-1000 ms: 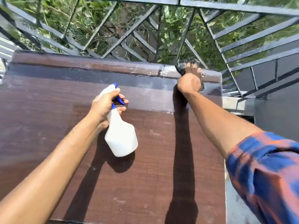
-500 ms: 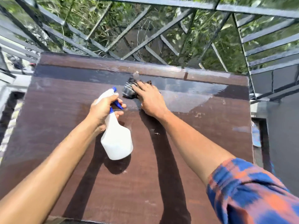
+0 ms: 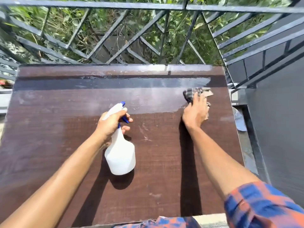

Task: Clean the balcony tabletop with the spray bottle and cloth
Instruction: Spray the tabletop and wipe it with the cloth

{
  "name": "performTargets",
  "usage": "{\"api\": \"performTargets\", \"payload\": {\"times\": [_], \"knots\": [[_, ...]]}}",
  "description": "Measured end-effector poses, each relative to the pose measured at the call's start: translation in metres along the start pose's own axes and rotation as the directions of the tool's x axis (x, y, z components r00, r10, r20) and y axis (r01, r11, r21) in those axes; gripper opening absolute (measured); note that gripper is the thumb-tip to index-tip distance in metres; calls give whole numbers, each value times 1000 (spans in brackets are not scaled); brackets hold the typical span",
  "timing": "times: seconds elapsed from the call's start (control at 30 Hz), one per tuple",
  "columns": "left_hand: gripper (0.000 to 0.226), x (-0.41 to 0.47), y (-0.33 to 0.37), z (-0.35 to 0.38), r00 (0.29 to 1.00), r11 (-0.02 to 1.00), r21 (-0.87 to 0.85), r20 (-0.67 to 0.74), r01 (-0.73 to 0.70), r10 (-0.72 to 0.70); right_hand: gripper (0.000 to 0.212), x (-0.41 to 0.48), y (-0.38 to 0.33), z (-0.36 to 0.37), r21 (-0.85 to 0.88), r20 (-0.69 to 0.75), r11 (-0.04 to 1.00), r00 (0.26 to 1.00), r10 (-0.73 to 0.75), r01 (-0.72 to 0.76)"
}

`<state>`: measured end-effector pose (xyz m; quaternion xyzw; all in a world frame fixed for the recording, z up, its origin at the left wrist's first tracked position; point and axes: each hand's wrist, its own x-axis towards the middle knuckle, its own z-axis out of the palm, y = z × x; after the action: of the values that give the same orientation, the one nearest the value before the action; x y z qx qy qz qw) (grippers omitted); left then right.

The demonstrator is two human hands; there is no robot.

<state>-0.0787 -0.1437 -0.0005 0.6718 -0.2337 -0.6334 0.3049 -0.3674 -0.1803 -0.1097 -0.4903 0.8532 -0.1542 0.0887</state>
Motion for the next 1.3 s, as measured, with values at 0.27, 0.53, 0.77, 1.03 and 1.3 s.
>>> {"api": "performTargets", "payload": {"times": [0.27,0.53,0.77,1.03,1.3], "knots": [[29,-23,-17,-70,986,998,19,-152,-68,70,55,-157,-151,46,178,292,607,548,-784,774],[22,-40,-40,-62,995,999,44,-92,-30,34,54,-90,59,-14,58,96,907,902,-422,418],[24,-64,-56,-44,994,995,76,-76,-67,73,57,-71,117,-45,6,-40,990,989,144,-144],[30,-98,-90,-83,969,1000,27,-247,-16,22,62,-155,-89,13,159,304,831,775,-554,532],[27,-130,-128,-97,942,998,-52,-334,-35,15,53,-232,-37,6,362,393,219,65,-917,906]]}}
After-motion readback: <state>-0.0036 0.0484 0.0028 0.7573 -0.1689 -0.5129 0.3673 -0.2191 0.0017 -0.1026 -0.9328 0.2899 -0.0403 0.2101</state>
